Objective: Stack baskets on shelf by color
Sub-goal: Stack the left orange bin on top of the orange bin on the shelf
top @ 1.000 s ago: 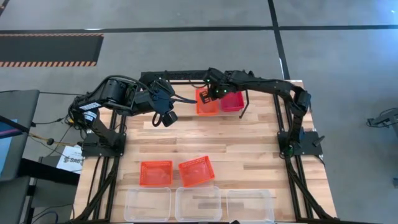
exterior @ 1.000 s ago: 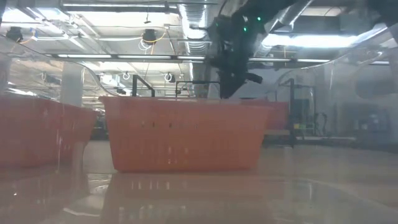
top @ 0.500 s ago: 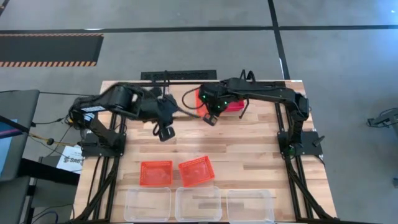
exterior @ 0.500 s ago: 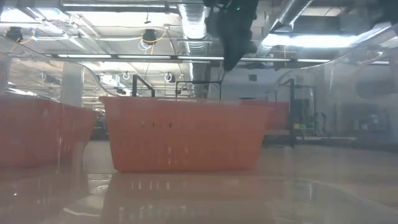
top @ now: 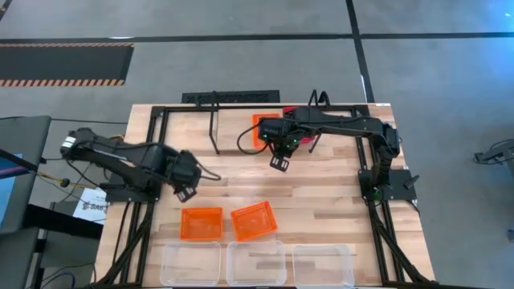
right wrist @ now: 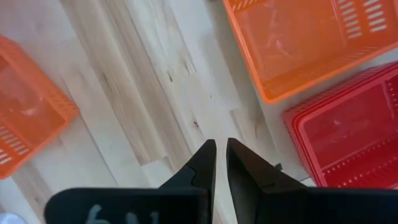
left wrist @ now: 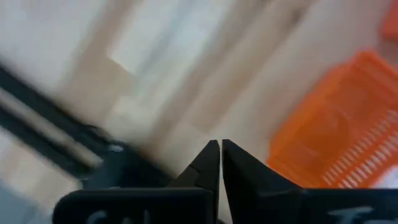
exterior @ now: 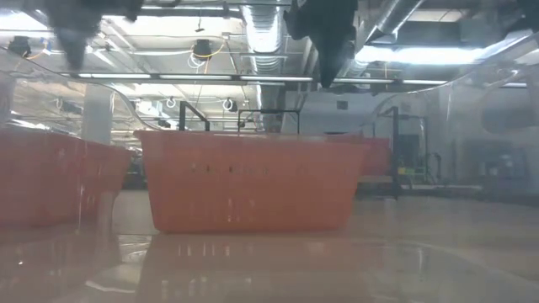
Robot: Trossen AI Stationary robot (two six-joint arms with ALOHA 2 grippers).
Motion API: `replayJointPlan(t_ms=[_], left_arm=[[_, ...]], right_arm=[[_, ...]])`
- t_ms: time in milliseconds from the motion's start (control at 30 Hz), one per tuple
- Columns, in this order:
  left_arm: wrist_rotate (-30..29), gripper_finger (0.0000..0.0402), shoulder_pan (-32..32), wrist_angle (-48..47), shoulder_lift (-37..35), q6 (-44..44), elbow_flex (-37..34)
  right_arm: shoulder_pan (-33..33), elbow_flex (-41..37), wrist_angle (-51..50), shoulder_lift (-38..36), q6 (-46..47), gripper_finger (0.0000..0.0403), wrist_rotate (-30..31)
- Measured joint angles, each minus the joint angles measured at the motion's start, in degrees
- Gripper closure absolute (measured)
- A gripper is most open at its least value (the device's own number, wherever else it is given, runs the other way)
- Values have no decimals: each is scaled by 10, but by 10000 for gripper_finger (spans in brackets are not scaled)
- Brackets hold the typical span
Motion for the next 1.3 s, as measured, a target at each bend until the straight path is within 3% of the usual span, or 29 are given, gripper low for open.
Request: replayJointPlan(t_ms=[167,333,467,700,900,1067,1233,1300], left_arm=[[102,389,-30,203,-56,10,-138],[158,356,-57,334,-53,58,-210],[163,316,-73,342,-31,124,-227],[110,251,-81,344,28,231,-235],[98,224,-78,348,94,283,-235],[103,258,-70,348,156,282,-235],[140,371,-59,351,193,281,-225],[146,390,-51,349,196,281,-218]], right_arm=[[-2,0,4,0,19,348,-1],[-1,0,4,0,40,348,-4],[-1,0,4,0,64,348,-5],[-1,0,4,0,86,348,-18],[6,0,4,0,86,348,-26],[8,0,-29,0,84,355,-22],[18,1,-109,-11,94,394,75],[15,-6,-104,-39,105,397,86]])
